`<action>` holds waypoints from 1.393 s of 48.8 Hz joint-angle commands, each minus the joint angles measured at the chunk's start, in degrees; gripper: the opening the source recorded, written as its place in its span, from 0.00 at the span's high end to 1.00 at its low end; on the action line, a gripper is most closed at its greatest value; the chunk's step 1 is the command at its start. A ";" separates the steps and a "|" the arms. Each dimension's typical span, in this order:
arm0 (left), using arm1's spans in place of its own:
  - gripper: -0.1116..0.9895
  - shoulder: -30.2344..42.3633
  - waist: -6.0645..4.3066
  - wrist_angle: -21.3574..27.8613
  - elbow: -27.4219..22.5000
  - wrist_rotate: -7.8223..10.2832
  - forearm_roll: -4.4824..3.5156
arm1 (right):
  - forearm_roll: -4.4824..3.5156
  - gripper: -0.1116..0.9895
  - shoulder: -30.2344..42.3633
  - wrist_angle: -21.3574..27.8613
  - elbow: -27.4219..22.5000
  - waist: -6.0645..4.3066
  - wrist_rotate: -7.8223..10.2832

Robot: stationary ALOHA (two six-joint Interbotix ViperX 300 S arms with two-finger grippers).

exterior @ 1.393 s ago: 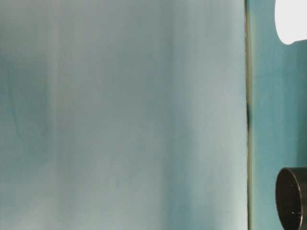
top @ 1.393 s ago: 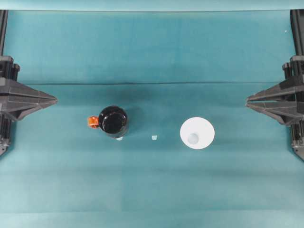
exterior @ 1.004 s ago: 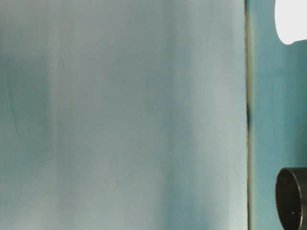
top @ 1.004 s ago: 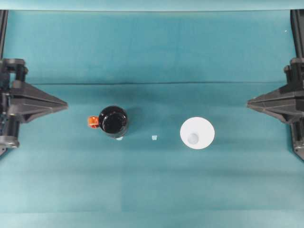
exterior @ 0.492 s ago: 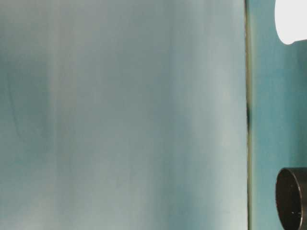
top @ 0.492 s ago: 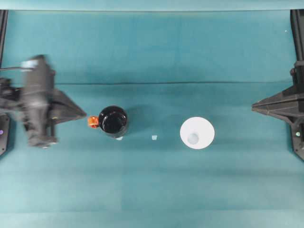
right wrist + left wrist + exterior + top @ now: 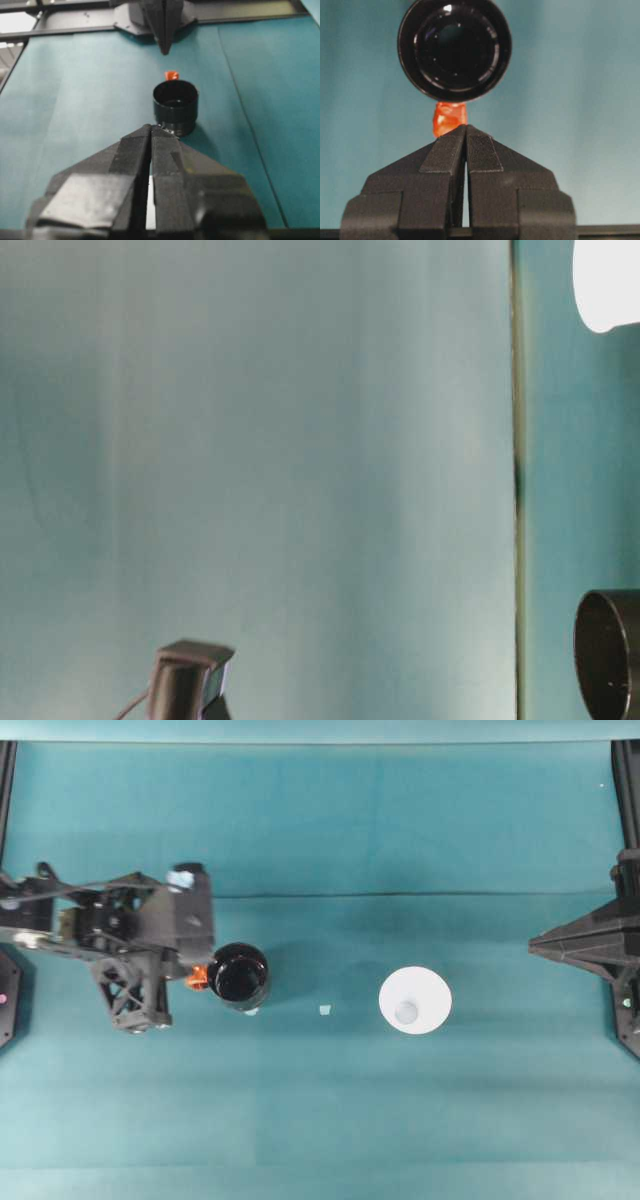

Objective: Put the paper cup into the moved red handle cup holder.

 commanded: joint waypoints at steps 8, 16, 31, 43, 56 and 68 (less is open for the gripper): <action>0.88 0.70 0.18 2.46 -1.41 2.11 0.44 | 0.09 0.98 0.35 -0.26 -1.32 -0.18 0.53; 0.88 0.88 0.26 2.90 -0.97 3.52 0.44 | 0.09 0.98 0.35 -0.26 -1.32 -0.18 0.53; 0.64 1.23 0.88 1.58 -1.05 3.16 0.44 | 0.18 0.98 0.26 1.67 -1.32 -0.18 0.70; 0.04 2.29 1.14 1.67 -1.49 2.46 0.44 | 0.18 0.98 0.18 1.67 -1.32 -0.18 0.70; 0.00 3.60 1.23 0.97 -1.32 2.64 0.44 | 0.18 0.98 0.18 1.67 -1.23 -0.26 0.62; 0.00 8.44 1.14 -5.36 0.97 2.99 0.44 | 0.18 0.98 0.26 1.67 -1.05 -0.18 0.62</action>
